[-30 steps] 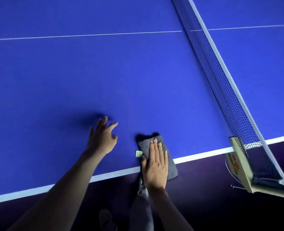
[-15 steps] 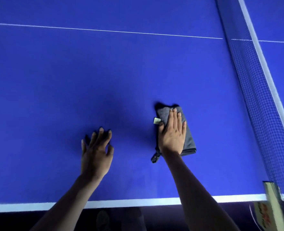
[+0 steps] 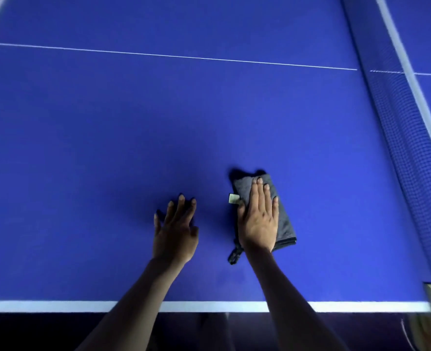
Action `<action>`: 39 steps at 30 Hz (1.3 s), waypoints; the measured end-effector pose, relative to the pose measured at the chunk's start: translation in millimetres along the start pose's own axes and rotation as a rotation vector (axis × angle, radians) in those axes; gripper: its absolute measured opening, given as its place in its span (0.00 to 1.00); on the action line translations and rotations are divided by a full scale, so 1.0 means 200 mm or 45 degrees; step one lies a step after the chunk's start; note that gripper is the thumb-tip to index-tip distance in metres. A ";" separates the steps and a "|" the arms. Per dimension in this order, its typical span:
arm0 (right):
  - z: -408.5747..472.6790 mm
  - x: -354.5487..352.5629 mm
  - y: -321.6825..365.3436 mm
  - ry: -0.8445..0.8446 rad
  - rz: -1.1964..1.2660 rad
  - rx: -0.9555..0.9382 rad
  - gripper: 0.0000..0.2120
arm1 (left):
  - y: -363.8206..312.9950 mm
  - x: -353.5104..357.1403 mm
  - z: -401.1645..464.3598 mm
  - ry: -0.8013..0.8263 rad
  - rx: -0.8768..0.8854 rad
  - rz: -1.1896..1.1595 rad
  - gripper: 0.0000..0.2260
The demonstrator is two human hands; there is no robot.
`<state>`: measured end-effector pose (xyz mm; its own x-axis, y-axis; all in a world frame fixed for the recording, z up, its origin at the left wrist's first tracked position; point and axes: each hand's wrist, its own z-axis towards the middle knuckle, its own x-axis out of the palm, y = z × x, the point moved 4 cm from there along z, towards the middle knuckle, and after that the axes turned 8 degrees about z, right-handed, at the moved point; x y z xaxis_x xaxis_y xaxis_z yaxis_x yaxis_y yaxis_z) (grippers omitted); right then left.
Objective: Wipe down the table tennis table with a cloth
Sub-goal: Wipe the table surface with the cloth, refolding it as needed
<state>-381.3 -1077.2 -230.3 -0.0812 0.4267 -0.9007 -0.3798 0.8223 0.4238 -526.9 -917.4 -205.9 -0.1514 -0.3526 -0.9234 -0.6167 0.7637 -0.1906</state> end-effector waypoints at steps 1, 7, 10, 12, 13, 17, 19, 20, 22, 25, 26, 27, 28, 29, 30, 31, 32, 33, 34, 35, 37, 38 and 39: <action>-0.14 0.00 0.03 0.011 -0.008 -0.003 0.31 | 0.00 -0.01 0.00 0.078 0.011 -0.023 0.30; -0.93 0.00 0.25 0.085 -0.016 -0.012 0.30 | 0.15 -0.13 -0.18 0.251 0.178 -0.032 0.29; -1.11 0.01 0.33 0.078 0.013 0.027 0.29 | 0.32 -0.14 -0.28 0.203 0.174 0.031 0.29; -1.10 0.01 0.35 0.068 0.018 0.061 0.30 | 0.46 -0.15 -0.28 0.153 0.077 0.054 0.29; -1.07 0.02 0.36 0.071 0.009 0.062 0.30 | 0.52 -0.16 -0.27 0.120 0.037 0.083 0.29; -0.82 0.05 0.39 0.057 -0.047 0.017 0.31 | 0.69 -0.14 -0.23 0.038 -0.005 0.158 0.29; -0.64 0.09 0.40 0.052 -0.051 -0.003 0.32 | 0.72 -0.11 -0.22 0.073 0.010 0.148 0.28; -0.54 0.11 0.41 0.040 -0.051 -0.015 0.32 | 0.73 -0.09 -0.22 0.090 0.012 0.138 0.28; -0.33 0.15 0.43 0.026 -0.028 -0.050 0.31 | 0.73 -0.08 -0.23 0.115 -0.002 0.082 0.29; 0.01 0.21 0.47 0.013 -0.021 -0.115 0.30 | 0.72 -0.08 -0.23 0.083 -0.006 0.037 0.30; 0.13 0.24 0.49 0.015 -0.007 -0.141 0.30 | 0.72 -0.07 -0.23 0.080 -0.014 0.035 0.31; 0.23 0.26 0.51 0.014 0.009 -0.161 0.30 | 0.72 -0.07 -0.23 0.081 -0.025 0.036 0.31; 0.33 0.28 0.53 0.014 0.018 -0.175 0.30 | 0.72 -0.07 -0.23 0.076 -0.034 0.040 0.31; 0.42 0.29 0.54 0.019 0.027 -0.184 0.30 | 0.72 -0.06 -0.23 0.068 -0.038 0.045 0.30; 0.49 0.31 0.56 0.029 0.037 -0.192 0.30 | 0.72 -0.06 -0.24 0.062 -0.039 0.043 0.30; 0.54 0.32 0.57 0.036 0.041 -0.197 0.30 | 0.72 -0.06 -0.24 0.060 -0.040 0.034 0.30; 0.58 0.33 0.57 0.037 0.041 -0.201 0.31 | 0.72 -0.06 -0.23 0.063 -0.044 0.022 0.30; 0.59 0.34 0.56 0.034 0.050 -0.204 0.31 | 0.72 -0.07 -0.23 0.072 -0.050 0.008 0.30; 0.58 0.34 0.56 0.028 0.060 -0.205 0.31 | 0.72 -0.07 -0.23 0.090 -0.053 -0.003 0.30; 0.54 0.36 0.56 0.020 0.063 -0.201 0.30 | 0.73 -0.06 -0.22 0.116 -0.052 -0.004 0.30; 0.39 0.37 0.58 0.000 0.058 -0.179 0.30 | 0.74 -0.05 -0.20 0.171 -0.047 0.023 0.27; 0.29 0.37 0.60 -0.011 0.051 -0.170 0.30 | 0.74 -0.05 -0.18 0.200 -0.038 0.029 0.26; 0.17 0.37 0.63 -0.012 0.049 -0.163 0.30 | 0.74 -0.05 -0.17 0.232 -0.020 0.027 0.27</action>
<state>-403.4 -929.7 -239.5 -0.0893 0.4610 -0.8829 -0.4910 0.7508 0.4417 -642.6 -818.1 -213.7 -0.3013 -0.4300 -0.8511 -0.6236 0.7641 -0.1653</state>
